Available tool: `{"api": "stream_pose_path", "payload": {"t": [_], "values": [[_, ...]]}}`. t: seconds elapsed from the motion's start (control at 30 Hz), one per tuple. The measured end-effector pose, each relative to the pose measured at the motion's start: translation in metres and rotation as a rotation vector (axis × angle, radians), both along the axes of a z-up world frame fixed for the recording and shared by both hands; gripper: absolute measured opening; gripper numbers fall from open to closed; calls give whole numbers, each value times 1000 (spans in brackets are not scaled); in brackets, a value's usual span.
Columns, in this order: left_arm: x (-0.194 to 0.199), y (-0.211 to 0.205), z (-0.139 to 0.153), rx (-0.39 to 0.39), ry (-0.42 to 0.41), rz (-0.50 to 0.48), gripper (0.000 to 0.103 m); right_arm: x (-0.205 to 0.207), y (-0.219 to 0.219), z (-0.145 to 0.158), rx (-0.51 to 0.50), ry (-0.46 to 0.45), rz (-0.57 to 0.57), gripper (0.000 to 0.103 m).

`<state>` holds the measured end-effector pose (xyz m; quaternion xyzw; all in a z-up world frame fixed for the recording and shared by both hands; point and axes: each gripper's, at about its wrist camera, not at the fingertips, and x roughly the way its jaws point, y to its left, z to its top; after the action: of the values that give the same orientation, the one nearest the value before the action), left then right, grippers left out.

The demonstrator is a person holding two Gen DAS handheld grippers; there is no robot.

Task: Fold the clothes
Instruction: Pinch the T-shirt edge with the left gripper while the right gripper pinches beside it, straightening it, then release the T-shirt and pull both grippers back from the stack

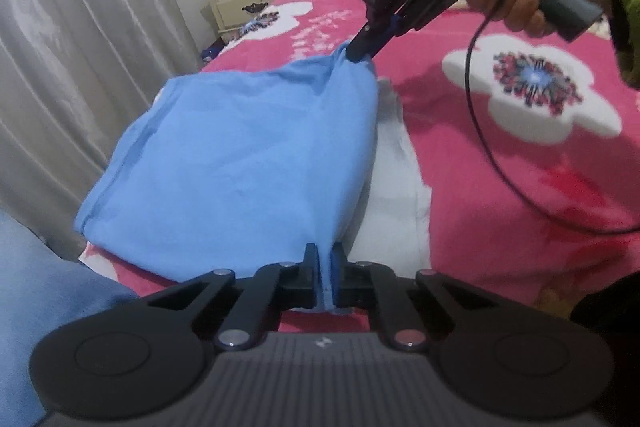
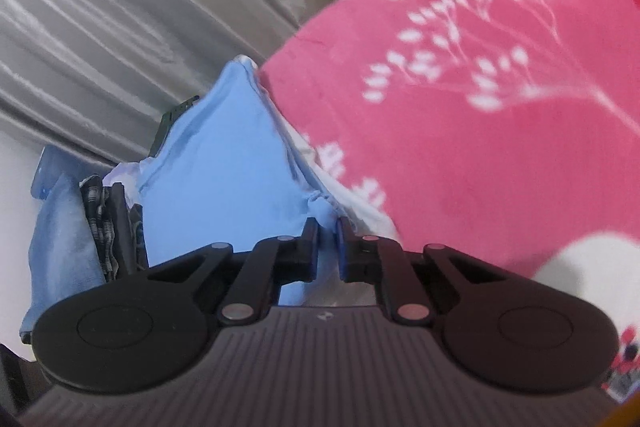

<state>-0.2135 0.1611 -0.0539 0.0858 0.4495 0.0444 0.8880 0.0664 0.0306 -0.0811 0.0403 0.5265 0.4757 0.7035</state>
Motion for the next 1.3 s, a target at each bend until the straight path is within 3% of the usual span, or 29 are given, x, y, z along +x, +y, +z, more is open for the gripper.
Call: {"api": "stream_pose_path", "payload": {"t": [0.17,0.37,0.57,0.73,0.87,0.93,0.97,1.1,1.2,1.3], "values": [[5,2,4,-79,-2,-1,6,2,9,16,-34,-104,47,6],[14,-2,-14,-114,30,-12,6,10,9,5,-64,-93,39,4],[11,-6,-11,-125,21,-41,6,15,2,-1,-34,-44,16,3],[14,-11,-25,-99,62,-72,7,14,-5,-2,-37,-52,10,3],[14,-17,-42,-75,113,-91,21,11,-1,-30,-125,-52,11,7],[7,-20,-37,-82,116,-112,41,13,-9,-34,-106,-30,-11,8],[3,-20,-32,-94,117,-116,44,15,-14,-30,-93,-26,-29,8],[-3,-13,-10,-139,76,-89,44,6,-29,8,-102,-196,-50,8],[8,-4,-5,-143,33,-16,44,-6,-26,32,-53,-252,20,8],[22,-3,-16,-127,36,12,43,-21,-3,29,-57,-286,140,8]]}}
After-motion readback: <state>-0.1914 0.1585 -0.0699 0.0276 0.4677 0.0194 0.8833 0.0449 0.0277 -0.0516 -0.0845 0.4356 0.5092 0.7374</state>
